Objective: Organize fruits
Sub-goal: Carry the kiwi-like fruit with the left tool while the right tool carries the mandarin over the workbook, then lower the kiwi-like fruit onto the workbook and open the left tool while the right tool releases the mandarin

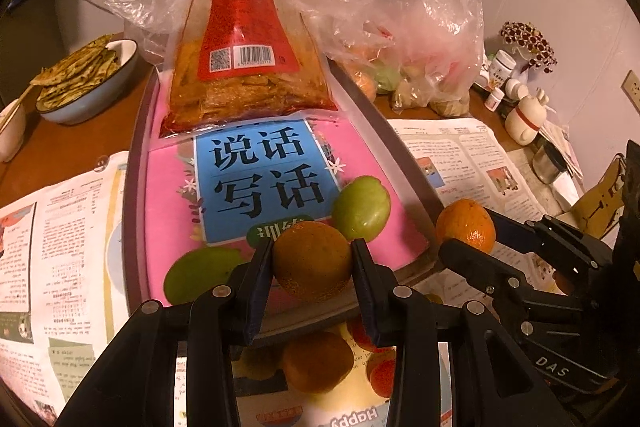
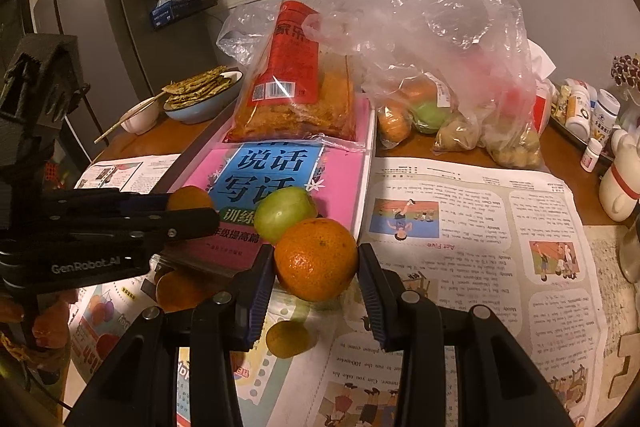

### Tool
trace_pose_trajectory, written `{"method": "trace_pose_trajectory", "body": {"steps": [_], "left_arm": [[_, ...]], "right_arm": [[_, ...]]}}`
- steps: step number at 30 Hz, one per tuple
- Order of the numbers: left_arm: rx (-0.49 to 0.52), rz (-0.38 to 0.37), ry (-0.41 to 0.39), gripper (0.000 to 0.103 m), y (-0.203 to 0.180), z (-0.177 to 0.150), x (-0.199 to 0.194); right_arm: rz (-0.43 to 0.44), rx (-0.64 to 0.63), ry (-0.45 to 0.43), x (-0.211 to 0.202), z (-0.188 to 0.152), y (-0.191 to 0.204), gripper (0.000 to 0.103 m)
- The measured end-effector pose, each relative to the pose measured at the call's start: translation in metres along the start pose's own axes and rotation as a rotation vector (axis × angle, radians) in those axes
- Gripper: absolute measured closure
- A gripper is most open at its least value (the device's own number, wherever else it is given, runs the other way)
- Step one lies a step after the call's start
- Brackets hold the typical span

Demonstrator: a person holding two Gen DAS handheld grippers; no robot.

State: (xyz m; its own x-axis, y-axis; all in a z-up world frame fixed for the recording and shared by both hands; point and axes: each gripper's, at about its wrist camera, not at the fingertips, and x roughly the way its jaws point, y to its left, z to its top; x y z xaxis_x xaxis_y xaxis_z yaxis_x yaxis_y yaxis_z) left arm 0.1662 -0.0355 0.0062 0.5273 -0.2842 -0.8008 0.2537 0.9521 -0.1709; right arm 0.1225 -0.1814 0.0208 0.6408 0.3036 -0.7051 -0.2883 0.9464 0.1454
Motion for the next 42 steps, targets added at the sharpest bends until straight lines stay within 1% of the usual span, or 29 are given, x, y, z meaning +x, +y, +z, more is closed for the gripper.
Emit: {"method": "trace_pose_trajectory", "body": {"steps": [19,28,42], "left_arm": [[0.034,-0.001,0.052,0.063,-0.003,-0.001,0.02],[0.025,-0.003,0.074,0.063,-0.002,-0.002,0.028],[0.016,-0.002,0.08,0.063,0.0,-0.005,0.033]], "right_arm": [[0.018,-0.022,0.04,0.022,0.001,0.006,0.061],[0.024,-0.036,0.051,0.026,-0.001,0.008,0.061],[0.026,-0.033,0.054,0.027,-0.001,0.009,0.061]]}}
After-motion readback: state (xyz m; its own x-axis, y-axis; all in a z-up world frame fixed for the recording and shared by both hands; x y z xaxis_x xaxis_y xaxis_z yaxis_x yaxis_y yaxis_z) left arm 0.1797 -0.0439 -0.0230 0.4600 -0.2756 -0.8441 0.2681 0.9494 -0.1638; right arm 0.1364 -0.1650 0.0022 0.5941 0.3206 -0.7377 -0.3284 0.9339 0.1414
